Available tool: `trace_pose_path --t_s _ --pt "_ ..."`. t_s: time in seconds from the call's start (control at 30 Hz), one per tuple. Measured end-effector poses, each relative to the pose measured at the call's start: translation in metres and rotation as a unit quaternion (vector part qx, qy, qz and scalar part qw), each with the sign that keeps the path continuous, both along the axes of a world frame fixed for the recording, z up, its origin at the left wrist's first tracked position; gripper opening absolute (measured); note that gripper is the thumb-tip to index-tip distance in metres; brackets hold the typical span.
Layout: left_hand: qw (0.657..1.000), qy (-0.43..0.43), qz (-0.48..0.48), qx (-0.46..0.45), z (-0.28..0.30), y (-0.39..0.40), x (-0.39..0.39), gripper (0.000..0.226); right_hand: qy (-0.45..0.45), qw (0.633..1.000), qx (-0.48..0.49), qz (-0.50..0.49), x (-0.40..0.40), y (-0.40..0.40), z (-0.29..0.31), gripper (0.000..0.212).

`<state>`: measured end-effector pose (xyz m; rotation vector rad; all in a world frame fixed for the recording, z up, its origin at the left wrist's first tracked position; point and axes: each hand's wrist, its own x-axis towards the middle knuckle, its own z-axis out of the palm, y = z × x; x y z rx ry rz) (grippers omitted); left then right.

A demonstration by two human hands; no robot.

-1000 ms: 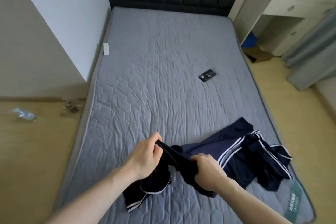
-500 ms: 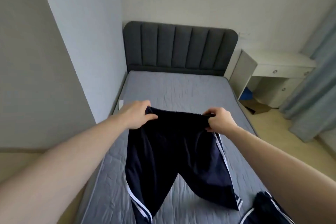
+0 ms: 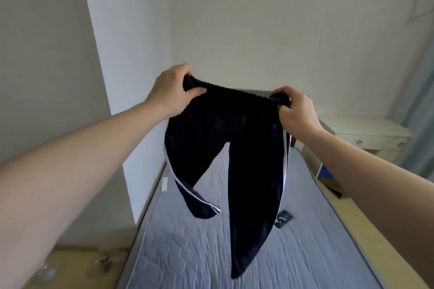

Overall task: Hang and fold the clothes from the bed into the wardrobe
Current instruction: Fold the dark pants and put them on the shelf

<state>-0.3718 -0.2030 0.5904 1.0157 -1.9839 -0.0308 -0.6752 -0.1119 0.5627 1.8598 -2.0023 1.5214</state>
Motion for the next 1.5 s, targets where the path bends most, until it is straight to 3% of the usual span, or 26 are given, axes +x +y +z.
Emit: trace_pose_path --t_s 0.17,0.4,0.63,0.8,0.97,1.13,1.3,1.4,1.5 --pt "0.996 -0.025 -0.045 0.076 -0.081 0.031 0.029 0.044 0.004 0.999 0.012 0.048 0.015 0.033 -0.071 0.050" --pt "0.962 -0.151 -0.077 0.216 -0.306 0.101 0.068 0.042 -0.031 0.976 0.203 0.077 0.044 0.118 -0.280 0.049" --pt "0.873 -0.256 -0.059 0.410 -0.530 0.204 0.105 0.026 -0.074 0.866 0.486 0.088 0.089 0.212 -0.495 0.042" --pt "0.811 -0.289 -0.036 0.508 -0.647 0.273 0.131 0.032 -0.077 0.783 0.606 0.113 0.120 0.270 -0.619 0.033" --pt "0.775 -0.313 -0.025 0.548 -0.719 0.326 0.144 0.032 -0.053 0.725 0.673 0.136 0.139 0.326 -0.706 0.037" --pt "0.734 -0.350 -0.017 0.582 -0.765 0.356 0.156 0.033 -0.027 0.672 0.718 0.178 0.158 0.358 -0.753 0.046" --pt "0.646 -0.420 -0.052 0.636 -0.803 0.363 0.164 0.047 -0.035 0.635 0.750 0.180 0.169 0.358 -0.778 0.057" --pt "0.626 -0.436 -0.059 0.644 -0.817 0.338 0.153 0.048 -0.032 0.634 0.755 0.164 0.161 0.333 -0.790 0.058" --pt "0.661 -0.412 -0.045 0.626 -0.828 0.289 0.129 0.049 -0.033 0.681 0.724 0.106 0.138 0.278 -0.799 0.060"
